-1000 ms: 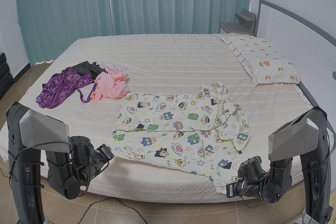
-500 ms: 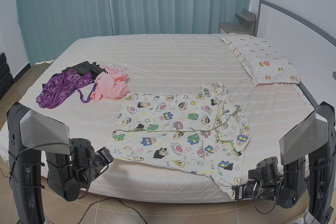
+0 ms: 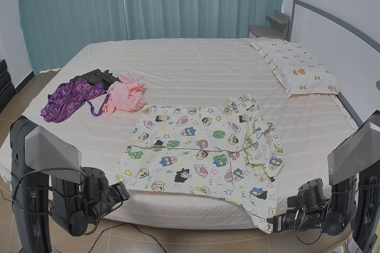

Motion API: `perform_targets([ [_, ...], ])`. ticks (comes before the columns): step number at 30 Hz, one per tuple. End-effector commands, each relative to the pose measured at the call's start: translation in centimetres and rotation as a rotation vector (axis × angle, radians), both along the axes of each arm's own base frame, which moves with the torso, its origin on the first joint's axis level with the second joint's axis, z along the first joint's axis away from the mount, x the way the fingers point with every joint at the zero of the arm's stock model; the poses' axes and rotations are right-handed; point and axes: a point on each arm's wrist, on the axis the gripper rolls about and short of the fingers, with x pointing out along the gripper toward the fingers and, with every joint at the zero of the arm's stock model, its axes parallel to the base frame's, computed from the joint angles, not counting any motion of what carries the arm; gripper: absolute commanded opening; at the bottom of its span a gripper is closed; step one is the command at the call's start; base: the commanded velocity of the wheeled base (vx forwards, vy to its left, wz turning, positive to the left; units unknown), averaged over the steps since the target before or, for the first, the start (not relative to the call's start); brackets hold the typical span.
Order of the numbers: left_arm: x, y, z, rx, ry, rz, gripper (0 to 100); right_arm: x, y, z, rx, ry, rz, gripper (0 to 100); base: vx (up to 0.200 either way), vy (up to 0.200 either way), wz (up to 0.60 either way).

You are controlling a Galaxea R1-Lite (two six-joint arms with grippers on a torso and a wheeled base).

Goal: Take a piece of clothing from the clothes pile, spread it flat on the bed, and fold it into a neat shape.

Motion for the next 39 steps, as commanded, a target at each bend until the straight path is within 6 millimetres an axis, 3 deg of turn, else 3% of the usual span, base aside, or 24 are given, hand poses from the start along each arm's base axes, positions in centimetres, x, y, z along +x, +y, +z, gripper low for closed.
perform_targets([
  [1, -0.7, 0.2, -0.1, 0.025, 0.02, -0.014, 0, -1.0, 0.2, 1.7, 0.011, -0.016, 0.047, 0, 0.0, 0.0, 0.0],
  [26, -5.0, 0.8, -0.7, 0.188, 0.184, -0.182, 0, -4.3, 0.1, 3.1, -0.107, 0.122, 0.196, 0, 0.0, 0.0, 0.0],
  [31, -4.3, 0.5, -0.5, 0.199, 0.147, -0.196, 0, -4.2, 0.0, 3.8, -0.088, 0.076, 0.194, 0, 0.0, 0.0, 0.0],
  [39, -1.8, 0.1, 1.4, 0.162, 0.019, -0.167, 0, -4.1, -0.3, 6.2, 0.002, -0.045, 0.169, 0, 0.0, 0.0, 0.0],
])
